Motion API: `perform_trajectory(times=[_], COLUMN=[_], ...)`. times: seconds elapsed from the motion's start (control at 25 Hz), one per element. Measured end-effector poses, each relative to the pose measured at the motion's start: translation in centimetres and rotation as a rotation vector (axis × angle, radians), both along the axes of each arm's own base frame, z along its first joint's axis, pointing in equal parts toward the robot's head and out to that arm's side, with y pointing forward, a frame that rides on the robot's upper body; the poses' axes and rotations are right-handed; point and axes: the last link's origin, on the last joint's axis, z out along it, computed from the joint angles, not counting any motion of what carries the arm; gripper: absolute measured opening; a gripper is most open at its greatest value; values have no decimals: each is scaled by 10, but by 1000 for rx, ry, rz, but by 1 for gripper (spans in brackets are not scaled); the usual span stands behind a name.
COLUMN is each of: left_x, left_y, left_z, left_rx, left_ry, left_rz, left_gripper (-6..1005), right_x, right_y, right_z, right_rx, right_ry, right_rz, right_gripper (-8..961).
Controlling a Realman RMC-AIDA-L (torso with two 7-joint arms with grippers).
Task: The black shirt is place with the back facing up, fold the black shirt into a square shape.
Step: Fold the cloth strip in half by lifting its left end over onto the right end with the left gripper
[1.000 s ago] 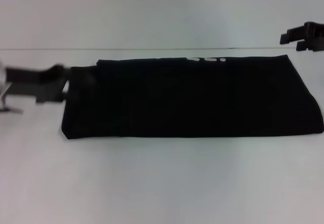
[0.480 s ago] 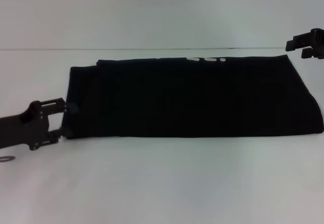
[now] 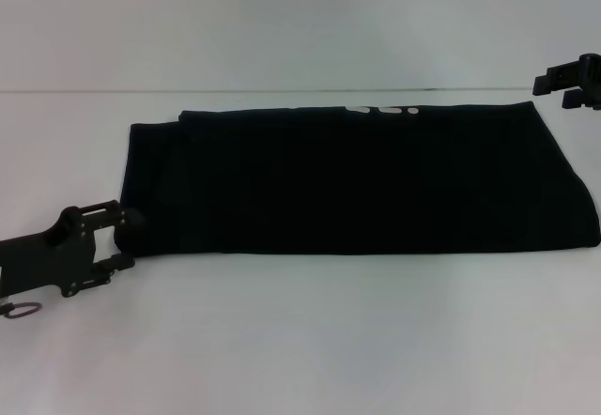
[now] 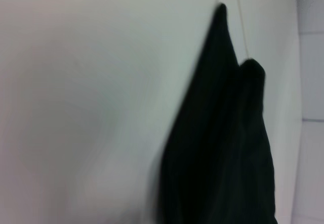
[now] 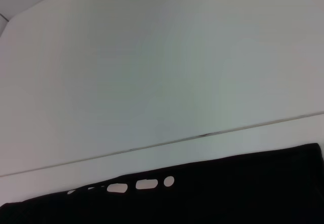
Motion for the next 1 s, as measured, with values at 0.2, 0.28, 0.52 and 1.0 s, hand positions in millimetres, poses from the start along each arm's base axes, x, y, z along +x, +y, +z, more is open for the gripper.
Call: perform_trajectory(times=[0.2, 0.28, 0.52, 1.0], left_x=[-6, -7, -7, 13], left_y=[-2, -3, -3, 20], left_z=[-1, -3, -13, -30], left_rx=[9, 10, 2, 17], left_ry=[-4, -7, -21, -40], left_rz=[50, 62, 84, 68], left_gripper=[701, 701, 701, 700], right_x=[0, 0, 2, 8], right_y=[0, 0, 0, -2], right_z=[0, 0, 1, 2], right_rx=[1, 1, 9, 17], right_ry=[-1, -2, -4, -8], right_rz=[1, 1, -1, -12], right_gripper=[568, 568, 567, 566])
